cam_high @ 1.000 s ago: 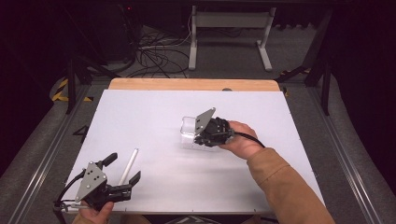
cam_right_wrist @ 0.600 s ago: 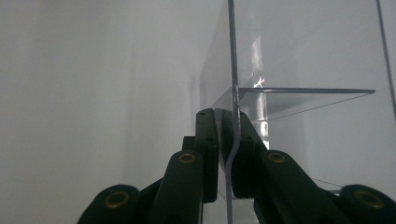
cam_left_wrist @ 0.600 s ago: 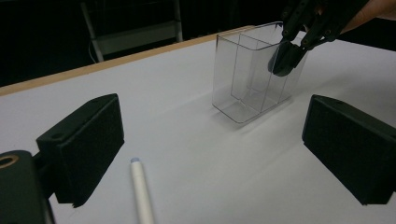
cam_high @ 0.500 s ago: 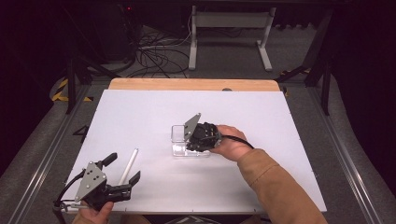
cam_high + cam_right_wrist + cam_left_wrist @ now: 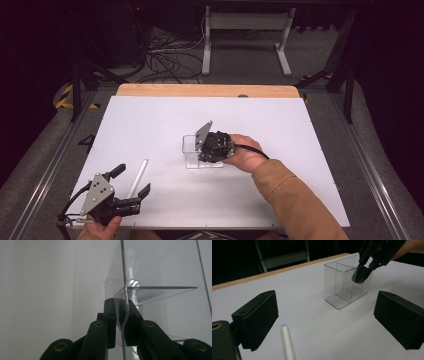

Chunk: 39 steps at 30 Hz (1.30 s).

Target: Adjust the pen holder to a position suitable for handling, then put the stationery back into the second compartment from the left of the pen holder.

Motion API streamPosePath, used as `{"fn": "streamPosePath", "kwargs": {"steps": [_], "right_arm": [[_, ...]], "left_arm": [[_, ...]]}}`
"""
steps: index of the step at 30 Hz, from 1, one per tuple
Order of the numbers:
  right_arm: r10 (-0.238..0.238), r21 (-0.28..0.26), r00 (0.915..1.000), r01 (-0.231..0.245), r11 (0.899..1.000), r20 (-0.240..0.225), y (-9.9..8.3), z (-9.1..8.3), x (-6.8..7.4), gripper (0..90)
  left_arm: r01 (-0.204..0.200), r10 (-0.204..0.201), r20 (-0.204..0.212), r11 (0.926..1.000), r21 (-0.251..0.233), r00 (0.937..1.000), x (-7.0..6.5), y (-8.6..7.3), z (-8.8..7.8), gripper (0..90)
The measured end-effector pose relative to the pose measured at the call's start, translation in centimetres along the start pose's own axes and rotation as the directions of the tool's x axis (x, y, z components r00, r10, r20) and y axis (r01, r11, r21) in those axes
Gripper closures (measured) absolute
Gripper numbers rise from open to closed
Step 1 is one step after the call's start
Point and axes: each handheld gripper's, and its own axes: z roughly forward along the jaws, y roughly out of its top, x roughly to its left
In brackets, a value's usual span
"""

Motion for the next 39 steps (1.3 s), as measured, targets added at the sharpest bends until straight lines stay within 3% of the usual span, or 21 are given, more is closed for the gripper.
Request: {"fn": "streamPosePath", "kwargs": {"steps": [2,11,13,14,17,18,19,22,34,39], "right_arm": [[0.024,0.003,0.9997,-0.024,1.000,0.003,0.1,0.0,0.0,83.3],[0.030,-0.003,0.9995,-0.030,1.000,0.013,0.1,0.1,0.1,82.8],[0.023,-0.013,0.9996,-0.023,1.000,0.017,0.0,0.0,0.1,78.2],[0.034,-0.034,0.9991,-0.033,0.999,0.027,0.0,-0.4,0.2,71.8],[0.062,-0.075,0.9971,-0.059,0.995,0.045,-0.1,-1.1,0.2,65.2],[0.086,-0.112,0.9942,-0.078,0.991,0.064,-0.2,-1.9,0.3,58.4],[0.086,-0.112,0.9942,-0.078,0.991,0.064,-0.2,-1.9,0.3,58.4],[0.129,-0.202,0.9877,-0.109,0.973,0.089,-0.5,-3.7,0.5,47.7],[0.173,-0.303,0.9788,-0.132,0.944,0.110,-0.7,-5.6,0.9,35.5],[0.216,-0.381,0.9689,-0.156,0.911,0.120,-1.1,-6.8,1.4,25.1]], "left_arm": [[0.003,-0.003,0.001,1.0000,0.001,1.0000,0.0,0.0,0.0,6.5],[0.001,-0.001,0.002,1.0000,0.004,1.0000,0.0,0.0,0.0,6.5],[0.000,0.000,0.001,1.0000,0.004,1.0000,0.1,0.0,0.0,6.5],[0.002,-0.002,0.000,1.0000,0.002,1.0000,0.1,0.0,0.0,6.5],[0.007,-0.007,0.003,1.0000,0.004,1.0000,0.1,0.0,0.0,6.5],[0.010,-0.010,0.004,0.9999,0.008,0.9999,0.2,0.0,0.1,6.4],[0.010,-0.010,0.004,0.9999,0.008,0.9999,0.2,0.0,0.1,6.4],[0.013,-0.013,0.004,0.9999,0.007,0.9999,0.2,0.0,0.1,6.4],[0.011,-0.011,0.001,0.9998,0.014,0.9999,0.2,0.0,0.1,6.3],[0.012,-0.012,0.000,0.9998,0.012,0.9999,0.3,0.1,0.1,6.2]]}}
